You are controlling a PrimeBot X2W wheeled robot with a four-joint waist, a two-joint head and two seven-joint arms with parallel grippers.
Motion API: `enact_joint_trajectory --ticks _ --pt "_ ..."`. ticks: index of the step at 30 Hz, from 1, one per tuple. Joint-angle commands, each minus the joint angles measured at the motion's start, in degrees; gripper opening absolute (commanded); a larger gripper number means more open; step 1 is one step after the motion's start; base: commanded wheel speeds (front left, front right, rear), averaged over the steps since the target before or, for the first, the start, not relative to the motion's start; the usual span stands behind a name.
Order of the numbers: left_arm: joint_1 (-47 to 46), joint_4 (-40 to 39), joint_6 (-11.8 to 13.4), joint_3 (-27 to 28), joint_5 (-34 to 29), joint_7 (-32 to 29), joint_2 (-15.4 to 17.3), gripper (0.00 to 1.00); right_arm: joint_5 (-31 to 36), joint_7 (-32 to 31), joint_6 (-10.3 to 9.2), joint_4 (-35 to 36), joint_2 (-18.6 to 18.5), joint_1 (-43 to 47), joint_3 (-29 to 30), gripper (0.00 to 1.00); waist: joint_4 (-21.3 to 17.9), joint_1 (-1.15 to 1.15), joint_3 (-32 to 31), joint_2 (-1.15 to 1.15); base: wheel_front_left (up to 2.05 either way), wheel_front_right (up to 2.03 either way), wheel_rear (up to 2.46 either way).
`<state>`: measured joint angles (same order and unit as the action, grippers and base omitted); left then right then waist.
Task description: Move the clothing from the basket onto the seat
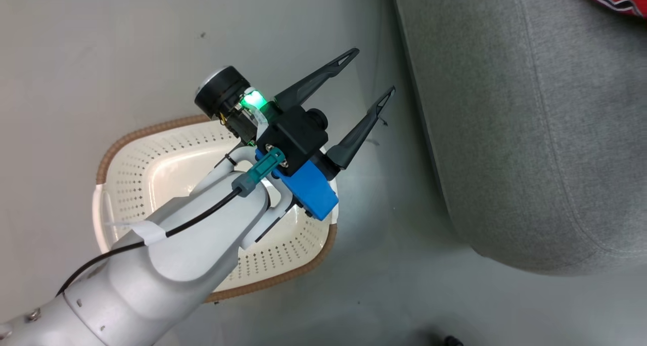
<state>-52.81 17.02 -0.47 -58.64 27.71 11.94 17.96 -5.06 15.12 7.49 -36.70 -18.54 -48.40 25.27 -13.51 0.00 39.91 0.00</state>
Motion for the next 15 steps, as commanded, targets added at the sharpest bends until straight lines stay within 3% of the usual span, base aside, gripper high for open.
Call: enact_joint_trajectory --ticks 1,15 --pt "0.9 0.7 0.3 0.2 0.6 0.9 -0.4 1.00 -0.3 0.0 0.01 1.9 1.0 3.0 -0.2 1.00 0.1 0.00 -2.6 0.00 0.00 0.00 0.00" --pt "7.7 3.5 2.9 6.9 4.2 3.2 -0.3 1.00 1.0 0.0 0.02 17.5 3.5 17.3 -6.4 1.00 3.3 0.00 -13.0 0.00 0.00 0.00 0.00"
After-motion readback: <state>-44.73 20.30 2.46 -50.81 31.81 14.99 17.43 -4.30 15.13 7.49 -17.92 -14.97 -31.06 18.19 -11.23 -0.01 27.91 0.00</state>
